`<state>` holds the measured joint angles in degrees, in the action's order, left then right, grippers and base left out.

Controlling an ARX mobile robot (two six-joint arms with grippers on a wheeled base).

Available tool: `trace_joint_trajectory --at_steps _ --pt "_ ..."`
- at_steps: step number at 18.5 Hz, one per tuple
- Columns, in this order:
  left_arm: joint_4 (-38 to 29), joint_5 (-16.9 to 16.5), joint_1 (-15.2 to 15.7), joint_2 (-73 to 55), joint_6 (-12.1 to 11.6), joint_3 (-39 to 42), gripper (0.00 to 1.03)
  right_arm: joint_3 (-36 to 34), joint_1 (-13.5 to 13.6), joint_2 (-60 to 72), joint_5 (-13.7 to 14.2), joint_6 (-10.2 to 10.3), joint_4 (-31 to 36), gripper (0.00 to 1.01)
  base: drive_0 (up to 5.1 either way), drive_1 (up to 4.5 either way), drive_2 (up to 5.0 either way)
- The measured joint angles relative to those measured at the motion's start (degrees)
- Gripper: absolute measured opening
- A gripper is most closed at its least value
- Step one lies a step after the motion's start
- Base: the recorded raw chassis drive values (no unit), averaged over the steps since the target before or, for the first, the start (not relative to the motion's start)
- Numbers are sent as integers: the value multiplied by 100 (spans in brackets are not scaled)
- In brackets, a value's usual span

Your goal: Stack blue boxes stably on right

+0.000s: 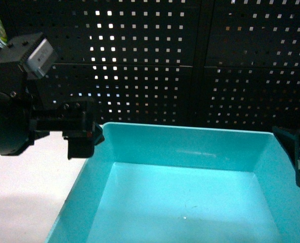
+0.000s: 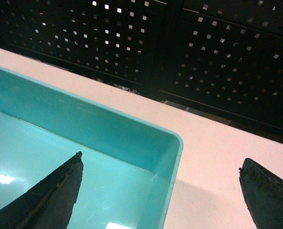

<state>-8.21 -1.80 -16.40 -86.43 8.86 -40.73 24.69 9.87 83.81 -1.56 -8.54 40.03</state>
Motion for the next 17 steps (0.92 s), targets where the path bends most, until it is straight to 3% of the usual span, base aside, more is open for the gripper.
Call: trace_joint_trajectory --at_steps 4,10,12,17 --pt "31 435 -323 -664 129 -170 98 -20 -63 984 114 -101 516 98 0 0 0" --pt "33 684 -494 -1047 129 -289 98 -186 -321 1679 109 -118 881 98 0 0 0" --pt "70 752 -518 -1049 146 -291 98 -262 -317 1775 116 -127 1027 87 0 0 0" --pt "286 887 -713 -1060 474 -308 98 -540 -227 2116 269 -184 1532 38 0 0 0"
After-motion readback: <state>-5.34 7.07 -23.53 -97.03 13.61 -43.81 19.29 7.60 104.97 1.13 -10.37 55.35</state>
